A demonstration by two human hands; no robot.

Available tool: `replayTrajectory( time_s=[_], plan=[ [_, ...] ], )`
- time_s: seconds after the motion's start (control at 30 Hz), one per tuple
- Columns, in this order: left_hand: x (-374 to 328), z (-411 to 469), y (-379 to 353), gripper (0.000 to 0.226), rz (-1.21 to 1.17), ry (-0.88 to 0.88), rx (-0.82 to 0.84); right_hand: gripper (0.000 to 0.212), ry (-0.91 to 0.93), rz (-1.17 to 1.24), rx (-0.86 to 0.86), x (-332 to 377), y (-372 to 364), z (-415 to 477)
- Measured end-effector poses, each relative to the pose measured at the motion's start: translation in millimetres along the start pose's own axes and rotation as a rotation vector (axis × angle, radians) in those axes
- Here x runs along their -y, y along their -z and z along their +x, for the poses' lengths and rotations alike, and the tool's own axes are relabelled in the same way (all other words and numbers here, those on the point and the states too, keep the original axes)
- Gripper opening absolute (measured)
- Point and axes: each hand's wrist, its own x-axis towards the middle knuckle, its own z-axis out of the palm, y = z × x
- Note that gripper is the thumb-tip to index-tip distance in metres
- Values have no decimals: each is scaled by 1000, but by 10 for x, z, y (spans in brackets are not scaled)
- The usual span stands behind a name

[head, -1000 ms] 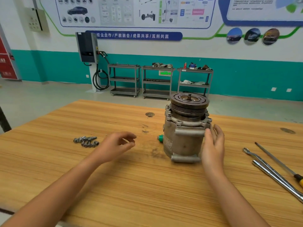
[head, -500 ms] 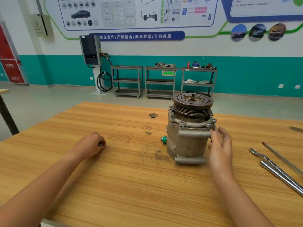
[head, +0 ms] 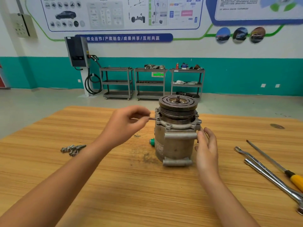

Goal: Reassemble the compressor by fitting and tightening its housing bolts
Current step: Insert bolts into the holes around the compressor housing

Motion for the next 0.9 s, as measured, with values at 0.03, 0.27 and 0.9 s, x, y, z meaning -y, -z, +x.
replayTrajectory(
  time_s=[0.03,0.27,0.9],
  plan=[
    [-122,53,-78,17,-10,-23,-6,37,-3,5,4,4,5,-2],
    [-280,206,-341,18,201,-77,148,39,8,35,14,26,10,-2],
    [-219,316,-399,21,452,-178,210,40,-5,39,36,48,27,-18]
  ],
)
